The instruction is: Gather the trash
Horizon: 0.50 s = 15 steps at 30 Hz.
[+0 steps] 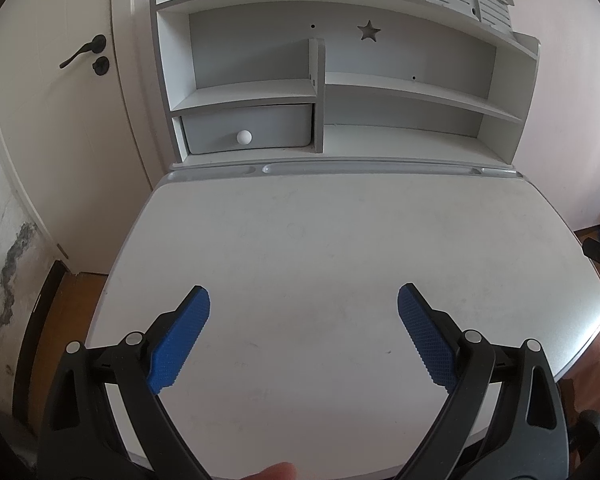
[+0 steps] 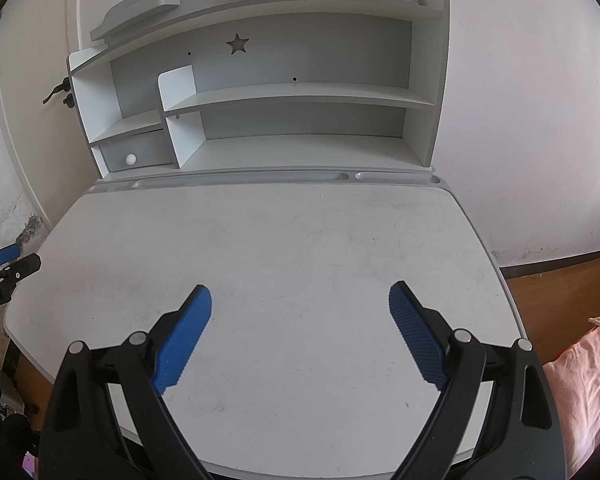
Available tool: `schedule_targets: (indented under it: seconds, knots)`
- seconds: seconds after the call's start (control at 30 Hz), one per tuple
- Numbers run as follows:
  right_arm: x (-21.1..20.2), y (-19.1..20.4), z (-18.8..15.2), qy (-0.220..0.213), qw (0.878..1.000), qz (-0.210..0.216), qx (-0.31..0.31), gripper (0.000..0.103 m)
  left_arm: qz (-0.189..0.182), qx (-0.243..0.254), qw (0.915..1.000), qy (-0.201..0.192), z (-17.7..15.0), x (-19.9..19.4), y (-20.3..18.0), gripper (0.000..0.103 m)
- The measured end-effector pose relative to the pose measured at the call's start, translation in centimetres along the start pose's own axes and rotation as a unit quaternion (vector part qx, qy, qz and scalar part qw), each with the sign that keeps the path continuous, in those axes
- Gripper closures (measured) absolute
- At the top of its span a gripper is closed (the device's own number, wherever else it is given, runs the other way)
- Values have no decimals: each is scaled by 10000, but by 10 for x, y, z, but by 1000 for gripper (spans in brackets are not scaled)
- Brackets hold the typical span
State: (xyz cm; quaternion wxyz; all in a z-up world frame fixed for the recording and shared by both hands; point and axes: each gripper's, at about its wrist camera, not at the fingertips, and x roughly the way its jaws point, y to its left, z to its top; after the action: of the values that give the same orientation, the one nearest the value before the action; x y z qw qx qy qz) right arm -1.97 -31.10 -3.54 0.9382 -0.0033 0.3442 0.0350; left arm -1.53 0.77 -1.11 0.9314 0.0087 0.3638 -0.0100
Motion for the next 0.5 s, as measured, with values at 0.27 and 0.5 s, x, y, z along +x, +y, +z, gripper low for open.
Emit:
schedule_targets:
  seconds: [0.27, 0.5]
  knots:
    - [-2, 1, -1, -32, 10000, 3, -14, 16, -6, 37, 10000, -24, 0, -1, -1, 11]
    - [-1, 1, -2, -23, 10000, 0, -15, 16, 6, 39, 10000, -35, 0, 0, -1, 11]
